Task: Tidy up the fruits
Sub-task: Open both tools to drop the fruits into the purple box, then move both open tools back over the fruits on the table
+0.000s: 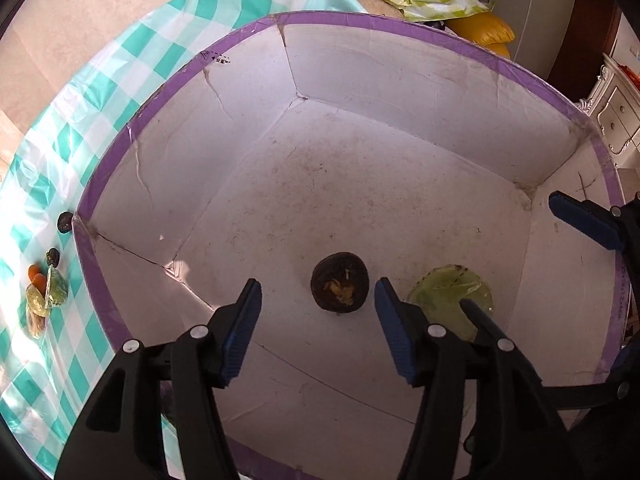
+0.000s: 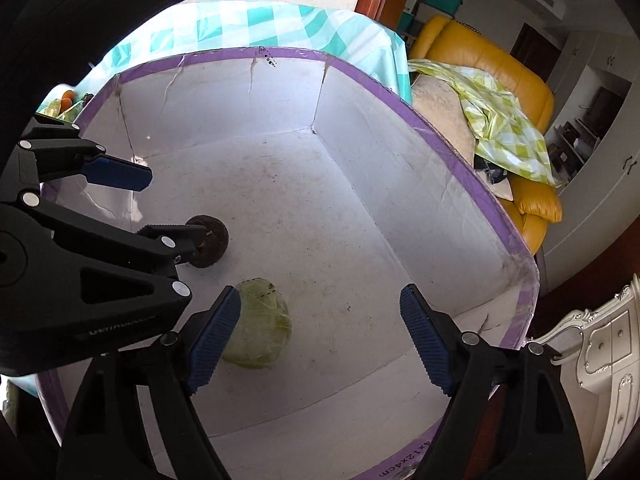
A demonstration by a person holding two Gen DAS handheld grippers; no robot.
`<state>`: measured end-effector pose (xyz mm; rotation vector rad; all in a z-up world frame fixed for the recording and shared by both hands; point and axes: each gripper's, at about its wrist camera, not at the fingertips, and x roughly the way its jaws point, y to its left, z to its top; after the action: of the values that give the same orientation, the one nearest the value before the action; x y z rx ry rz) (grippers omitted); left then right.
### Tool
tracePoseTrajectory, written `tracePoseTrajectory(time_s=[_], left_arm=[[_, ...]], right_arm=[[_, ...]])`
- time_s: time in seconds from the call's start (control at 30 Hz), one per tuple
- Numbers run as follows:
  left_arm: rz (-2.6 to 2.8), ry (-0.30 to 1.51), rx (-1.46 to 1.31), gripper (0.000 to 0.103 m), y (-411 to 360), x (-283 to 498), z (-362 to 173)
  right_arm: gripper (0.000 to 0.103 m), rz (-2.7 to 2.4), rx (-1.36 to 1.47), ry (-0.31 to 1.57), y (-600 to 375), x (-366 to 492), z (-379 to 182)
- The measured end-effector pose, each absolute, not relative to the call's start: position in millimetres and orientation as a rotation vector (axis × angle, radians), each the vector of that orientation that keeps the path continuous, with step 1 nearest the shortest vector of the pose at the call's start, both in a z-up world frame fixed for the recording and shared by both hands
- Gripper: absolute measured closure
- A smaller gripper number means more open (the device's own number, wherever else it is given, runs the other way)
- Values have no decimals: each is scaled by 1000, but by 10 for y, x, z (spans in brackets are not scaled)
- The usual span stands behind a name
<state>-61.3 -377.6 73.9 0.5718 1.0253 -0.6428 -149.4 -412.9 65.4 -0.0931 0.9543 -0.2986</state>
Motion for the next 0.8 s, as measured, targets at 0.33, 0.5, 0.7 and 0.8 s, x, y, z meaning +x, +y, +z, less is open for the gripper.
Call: tracePoseTrajectory(time_s=[0.33, 0.5, 0.7, 0.8], left_arm=[[-650, 757, 312, 7, -3087, -722, 1308], [-529, 577, 78, 2, -2132, -749, 1548], [-329, 639, -93, 2, -1023, -513, 1165], [-193, 737, -160, 2, -547, -334, 766]], right_arm=[[19, -338, -62, 835, -4126, -1628, 867], [15, -316, -14, 586, -3978, -1803, 1295], [15, -113, 82, 261, -3453, -2022, 1635], [5, -19, 74, 232, -3059, -1928, 1626]])
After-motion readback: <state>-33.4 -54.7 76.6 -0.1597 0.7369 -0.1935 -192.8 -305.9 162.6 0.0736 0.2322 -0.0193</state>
